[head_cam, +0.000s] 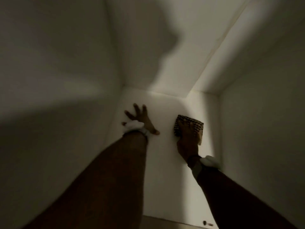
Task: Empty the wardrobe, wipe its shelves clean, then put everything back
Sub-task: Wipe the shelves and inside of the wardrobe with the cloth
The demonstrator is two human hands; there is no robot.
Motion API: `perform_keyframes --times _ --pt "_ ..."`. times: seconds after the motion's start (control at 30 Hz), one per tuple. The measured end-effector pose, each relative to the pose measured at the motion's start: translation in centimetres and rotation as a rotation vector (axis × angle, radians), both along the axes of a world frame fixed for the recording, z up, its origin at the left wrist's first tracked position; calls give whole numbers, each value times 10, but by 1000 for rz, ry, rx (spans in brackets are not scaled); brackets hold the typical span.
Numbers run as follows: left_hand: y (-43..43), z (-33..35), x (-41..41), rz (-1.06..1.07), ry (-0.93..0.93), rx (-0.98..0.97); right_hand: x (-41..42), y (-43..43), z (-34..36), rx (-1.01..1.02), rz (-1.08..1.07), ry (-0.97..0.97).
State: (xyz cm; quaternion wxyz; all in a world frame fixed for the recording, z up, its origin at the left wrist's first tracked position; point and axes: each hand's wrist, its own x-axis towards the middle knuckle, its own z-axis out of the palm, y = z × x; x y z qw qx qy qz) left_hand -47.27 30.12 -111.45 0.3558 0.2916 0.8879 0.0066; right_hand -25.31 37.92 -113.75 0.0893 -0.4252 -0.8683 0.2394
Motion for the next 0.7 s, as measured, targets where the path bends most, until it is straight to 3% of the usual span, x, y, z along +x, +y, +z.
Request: perform_keyframes --times 0.13,0.2,0.3,0.37,0.5,0.63,0.7 --pt "-29 27 -7 -120 -12 -39 -41 -60 16 -258 50 11" --pt "-51 50 -4 -122 24 -3 -52 -72 31 -453 89 175" --pt "-76 78 5 -99 217 -5 -71 -72 63 -820 -111 447" --pt "-95 113 14 -155 385 1 -84 -74 114 -945 -222 667" --pt "-121 198 15 -210 730 210 -108 -80 239 -860 13 893" --pt "-137 287 29 -179 922 274 -115 -88 360 -720 144 1017" --pt "-145 337 41 -120 1035 408 -113 -100 415 -688 216 1103"
